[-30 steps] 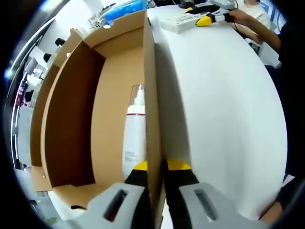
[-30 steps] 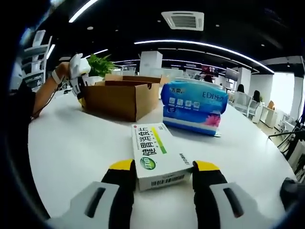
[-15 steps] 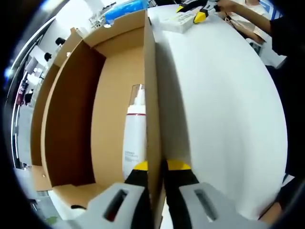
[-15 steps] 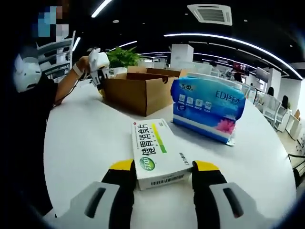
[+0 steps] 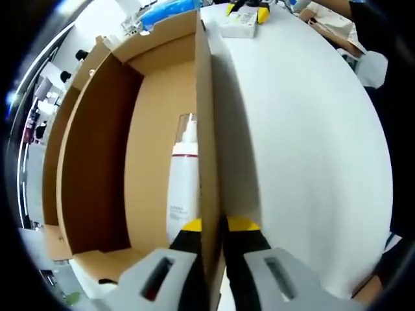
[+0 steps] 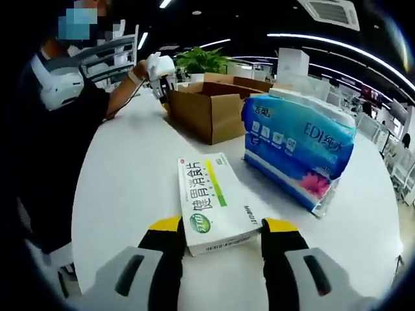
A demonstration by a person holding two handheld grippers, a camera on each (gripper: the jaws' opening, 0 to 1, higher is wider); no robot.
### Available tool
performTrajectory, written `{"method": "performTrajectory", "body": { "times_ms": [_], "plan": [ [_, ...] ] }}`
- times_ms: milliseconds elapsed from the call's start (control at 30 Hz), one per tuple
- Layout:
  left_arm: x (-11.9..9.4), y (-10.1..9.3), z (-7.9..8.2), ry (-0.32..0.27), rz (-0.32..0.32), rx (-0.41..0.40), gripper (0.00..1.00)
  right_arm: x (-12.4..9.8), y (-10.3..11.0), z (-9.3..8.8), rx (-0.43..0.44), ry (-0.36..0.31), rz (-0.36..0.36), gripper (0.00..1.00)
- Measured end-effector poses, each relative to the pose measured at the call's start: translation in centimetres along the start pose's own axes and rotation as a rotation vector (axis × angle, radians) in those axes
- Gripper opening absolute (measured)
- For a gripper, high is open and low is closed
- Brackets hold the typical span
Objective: Operate the shoe box by opening the lid, removing the specified soft item, and placing it in the target area until the item is outside and the box remains undamaged.
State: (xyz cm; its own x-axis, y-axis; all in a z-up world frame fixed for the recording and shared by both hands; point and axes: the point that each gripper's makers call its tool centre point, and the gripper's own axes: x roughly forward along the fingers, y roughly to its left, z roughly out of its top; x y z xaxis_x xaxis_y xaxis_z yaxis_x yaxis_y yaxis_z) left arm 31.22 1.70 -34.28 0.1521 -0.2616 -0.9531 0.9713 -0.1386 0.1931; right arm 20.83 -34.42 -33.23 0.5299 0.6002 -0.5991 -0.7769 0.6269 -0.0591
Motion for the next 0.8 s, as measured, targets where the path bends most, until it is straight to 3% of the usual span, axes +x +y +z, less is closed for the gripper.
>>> {"method": "performTrajectory", "body": {
  "times_ms": [433, 700, 800],
  "plan": [
    [0.1, 0.0, -0.1, 0.003, -0.003, -0.017, 0.03, 0.3, -3.7, -0.1, -0.072, -0.030, 0.146, 0.48],
    [0.1, -0.1, -0.1, 0.013, -0.001, -0.011, 0.03, 0.0, -3.9, -0.3, -0.114, -0.032, 0.227, 0.48],
    [0.2, -0.1, 0.0, 0.016, 0.002, -0.007, 0.03, 0.2, -4.1, -0.3, -0.128, -0.019, 0.223, 0.48]
  ]
}}
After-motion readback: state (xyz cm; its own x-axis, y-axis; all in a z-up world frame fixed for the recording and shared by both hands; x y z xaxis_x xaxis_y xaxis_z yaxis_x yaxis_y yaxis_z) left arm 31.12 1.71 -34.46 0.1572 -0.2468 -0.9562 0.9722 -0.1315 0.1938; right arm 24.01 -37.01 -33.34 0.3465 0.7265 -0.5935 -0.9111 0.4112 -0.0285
